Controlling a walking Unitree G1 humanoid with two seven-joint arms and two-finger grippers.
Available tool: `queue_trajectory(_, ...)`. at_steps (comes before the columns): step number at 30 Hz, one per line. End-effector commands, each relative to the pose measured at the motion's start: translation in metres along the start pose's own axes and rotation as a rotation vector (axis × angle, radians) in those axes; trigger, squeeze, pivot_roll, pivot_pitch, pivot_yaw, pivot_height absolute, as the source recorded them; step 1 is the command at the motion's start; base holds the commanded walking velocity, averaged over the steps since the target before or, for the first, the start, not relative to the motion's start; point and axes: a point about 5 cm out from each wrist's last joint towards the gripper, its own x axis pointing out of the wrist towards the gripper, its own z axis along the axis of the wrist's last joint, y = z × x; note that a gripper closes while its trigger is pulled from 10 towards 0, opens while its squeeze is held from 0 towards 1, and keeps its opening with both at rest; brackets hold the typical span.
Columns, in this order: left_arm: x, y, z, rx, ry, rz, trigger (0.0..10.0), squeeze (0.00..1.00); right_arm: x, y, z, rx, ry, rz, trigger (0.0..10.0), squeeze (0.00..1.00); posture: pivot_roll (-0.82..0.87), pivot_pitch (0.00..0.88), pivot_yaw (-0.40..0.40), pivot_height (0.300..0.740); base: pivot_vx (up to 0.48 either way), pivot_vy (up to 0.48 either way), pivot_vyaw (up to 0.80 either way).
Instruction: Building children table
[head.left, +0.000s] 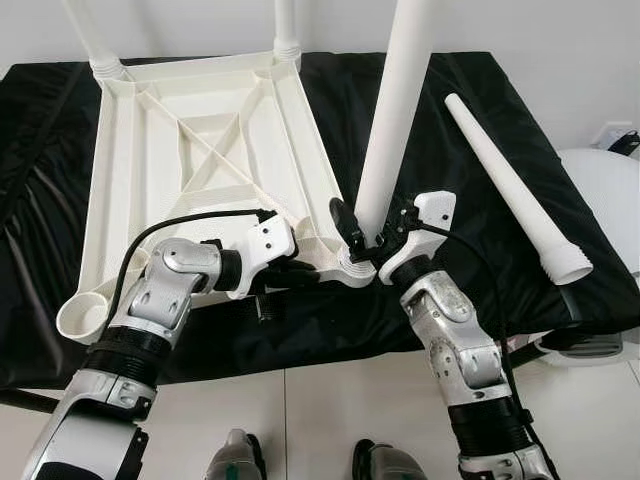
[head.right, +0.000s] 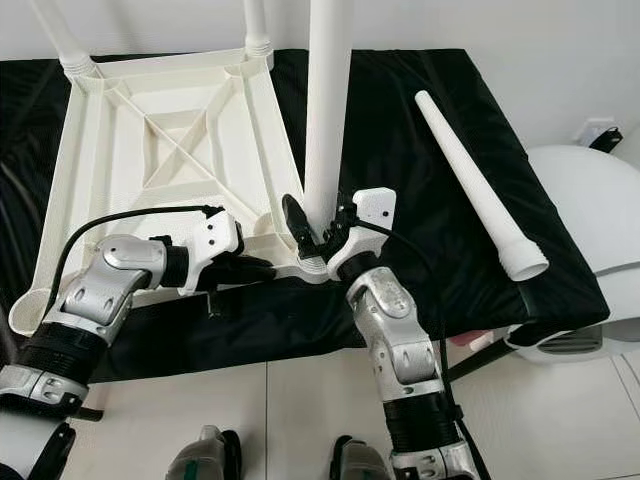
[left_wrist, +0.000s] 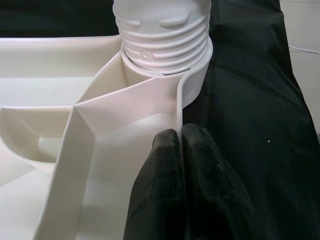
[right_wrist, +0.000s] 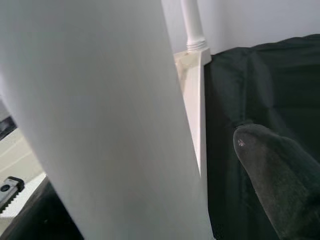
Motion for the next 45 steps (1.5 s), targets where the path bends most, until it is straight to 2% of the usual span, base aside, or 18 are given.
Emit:
queue_trajectory(1,0.006,-0.004,-0.021,-0.105,0.020,0.167,10.0,0.00,-0.003,0.002,-0.001,-0.016,-0.007,-0.023,10.0,0.00,0.06,0.173,0.017,0.740,0.000,0.000,0.00)
queue_trajectory(6,0.006,-0.004,-0.023,-0.108,0.027,0.171,10.0,0.00,-0.004,0.005,0.000,-0.029,-0.010,-0.004,10.0,0.00,0.05,0.179,0.016,0.740,0.000,0.000,0.00)
queue_trajectory(16,0.012,-0.007,-0.032,-0.116,0.058,0.195,10.0,0.00,-0.009,0.015,0.000,-0.035,0.003,0.113,10.0,0.00,0.05,0.188,0.010,0.740,0.000,0.000,0.00)
queue_trajectory(25,0.016,-0.011,-0.040,-0.114,0.119,0.176,10.0,0.00,-0.011,0.014,0.000,-0.049,0.008,0.133,10.0,0.00,0.04,0.191,0.013,0.740,0.000,0.000,0.00)
queue_trajectory(26,0.015,-0.010,-0.041,-0.117,0.125,0.176,10.0,0.04,-0.011,0.013,0.000,-0.051,0.007,0.132,10.0,0.00,0.04,0.192,0.013,0.740,0.000,0.000,0.00)
queue_trajectory(27,0.015,-0.010,-0.041,-0.119,0.128,0.178,10.0,1.00,-0.011,0.013,0.001,-0.053,0.007,0.130,10.0,0.00,0.04,0.193,0.014,0.740,0.000,0.000,0.00)
queue_trajectory(32,0.013,-0.006,-0.041,-0.107,0.141,0.184,10.0,1.00,-0.011,0.012,0.002,-0.054,0.004,0.124,10.0,0.00,0.04,0.193,0.015,0.740,0.000,0.000,0.00)
queue_trajectory(33,0.013,-0.006,-0.041,-0.103,0.144,0.185,10.0,0.00,-0.011,0.011,0.002,-0.054,0.003,0.123,10.0,0.00,0.05,0.192,0.016,0.740,0.000,0.000,0.00)
queue_trajectory(45,0.014,-0.007,-0.046,-0.100,0.184,0.159,10.0,0.00,-0.012,0.010,0.003,-0.059,0.000,0.119,10.0,0.00,0.04,0.192,0.023,0.740,0.000,0.000,0.00)
